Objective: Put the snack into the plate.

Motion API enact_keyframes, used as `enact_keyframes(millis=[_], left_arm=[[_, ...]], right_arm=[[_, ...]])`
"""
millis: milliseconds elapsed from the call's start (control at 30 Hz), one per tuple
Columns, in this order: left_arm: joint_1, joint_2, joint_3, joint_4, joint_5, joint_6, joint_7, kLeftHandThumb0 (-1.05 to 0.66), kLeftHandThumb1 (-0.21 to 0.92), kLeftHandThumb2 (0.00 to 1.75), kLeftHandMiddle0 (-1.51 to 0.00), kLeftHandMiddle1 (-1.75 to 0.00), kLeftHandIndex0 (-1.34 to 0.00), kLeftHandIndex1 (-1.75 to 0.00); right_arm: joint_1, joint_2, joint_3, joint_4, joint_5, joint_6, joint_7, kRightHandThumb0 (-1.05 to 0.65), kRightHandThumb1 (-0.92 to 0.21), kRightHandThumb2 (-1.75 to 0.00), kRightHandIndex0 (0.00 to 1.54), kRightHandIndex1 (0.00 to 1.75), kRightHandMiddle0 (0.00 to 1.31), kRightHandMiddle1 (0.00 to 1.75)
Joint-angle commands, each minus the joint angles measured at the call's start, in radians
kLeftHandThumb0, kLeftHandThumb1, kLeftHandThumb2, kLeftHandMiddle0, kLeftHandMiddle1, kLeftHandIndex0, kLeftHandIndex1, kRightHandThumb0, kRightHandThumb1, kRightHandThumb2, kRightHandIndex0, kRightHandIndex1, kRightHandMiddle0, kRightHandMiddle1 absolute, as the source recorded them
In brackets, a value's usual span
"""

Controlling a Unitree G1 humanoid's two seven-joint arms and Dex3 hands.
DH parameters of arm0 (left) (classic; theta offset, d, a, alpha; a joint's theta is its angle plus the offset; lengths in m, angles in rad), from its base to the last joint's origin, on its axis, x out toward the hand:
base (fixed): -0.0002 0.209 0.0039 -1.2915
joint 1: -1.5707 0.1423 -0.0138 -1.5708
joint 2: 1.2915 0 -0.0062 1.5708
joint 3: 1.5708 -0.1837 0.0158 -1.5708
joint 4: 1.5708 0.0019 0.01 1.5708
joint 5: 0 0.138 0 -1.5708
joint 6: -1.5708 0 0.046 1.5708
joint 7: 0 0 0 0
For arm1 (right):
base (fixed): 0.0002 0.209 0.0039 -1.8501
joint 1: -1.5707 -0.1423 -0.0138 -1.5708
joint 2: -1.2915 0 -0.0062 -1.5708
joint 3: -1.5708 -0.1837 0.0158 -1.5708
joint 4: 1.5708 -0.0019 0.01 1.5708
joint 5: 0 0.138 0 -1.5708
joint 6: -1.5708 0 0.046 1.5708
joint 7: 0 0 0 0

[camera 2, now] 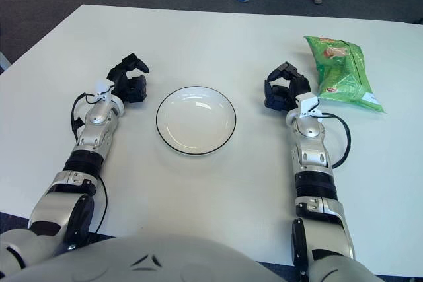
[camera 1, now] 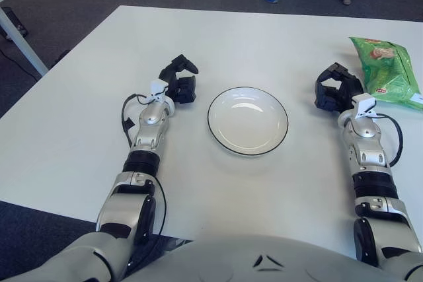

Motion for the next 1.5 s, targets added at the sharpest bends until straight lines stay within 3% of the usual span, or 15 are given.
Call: enact_keyframes(millis=[0, 300, 500, 633, 767, 833, 933, 1067, 1467], left_arm=[[0.071, -0.039, -0.014, 0.02, 0.013, 0.017, 0.024, -0.45, 0.41, 1.21, -1.26, -1.75, -0.54, -1.75], [0.08, -0.049, -0.032, -0.019, 0.028, 0.065, 0.041, -0.46, 0.38, 1.23, -1.27, -1.75, -0.56, -1.75], [0.094, -0.045, -0.043, -0.046, 0.039, 0.088, 0.042, -0.46, 0.36, 1.26, -1.28, -1.75, -0.58, -1.75], [0.105, -0.04, -0.049, -0.071, 0.044, 0.088, 0.041, -0.47, 0.36, 1.26, -1.28, -1.75, -0.58, -1.75], [0.109, -0.036, -0.052, -0.077, 0.047, 0.072, 0.041, -0.47, 0.36, 1.26, -1.28, -1.75, -0.58, -1.75], [0.111, -0.032, -0.054, -0.08, 0.051, 0.062, 0.04, -0.47, 0.36, 1.26, -1.27, -1.75, -0.58, -1.75], [0.113, -0.022, -0.057, -0.083, 0.059, 0.052, 0.037, -0.47, 0.36, 1.26, -1.27, -1.75, -0.58, -1.75], [0.112, -0.012, -0.058, -0.087, 0.064, 0.061, 0.029, -0.47, 0.36, 1.27, -1.26, -1.75, -0.58, -1.75], [0.112, -0.01, -0.043, -0.101, 0.038, 0.12, 0.012, -0.46, 0.36, 1.26, -1.25, -1.75, -0.58, -1.75]], right_arm=[[0.043, -0.015, -0.004, 0.068, -0.034, -0.015, -0.018, -0.43, -0.48, -1.11, 1.09, 1.75, 0.49, 1.75], [0.039, -0.052, -0.005, 0.113, -0.11, -0.154, -0.106, -0.42, -0.53, -1.05, 1.0, 1.75, 0.45, 1.75], [0.045, -0.093, 0.0, 0.054, -0.177, -0.205, -0.151, -0.42, -0.52, -1.06, 1.01, 1.75, 0.46, 1.75], [0.04, -0.153, 0.044, 0.059, -0.349, -0.286, -0.267, -0.42, -0.52, -1.07, 1.07, 1.75, 0.46, 1.75], [0.038, -0.194, 0.082, 0.045, -0.504, -0.314, -0.386, -0.42, -0.52, -1.06, 1.11, 1.75, 0.46, 1.75], [0.036, -0.231, 0.121, 0.056, -0.63, -0.326, -0.496, -0.42, -0.52, -1.06, 1.12, 1.75, 0.45, 1.75], [0.036, -0.271, 0.158, 0.045, -0.756, -0.304, -0.6, -0.42, -0.53, -1.04, 1.1, 1.75, 0.44, 1.75], [0.043, -0.315, 0.167, 0.001, -0.824, -0.27, -0.634, -0.41, -0.55, -1.02, 1.06, 1.75, 0.43, 1.75], [0.08, -0.361, 0.109, -0.209, -0.808, -0.204, -0.567, -0.41, -0.57, -0.99, 1.01, 1.75, 0.41, 1.75]])
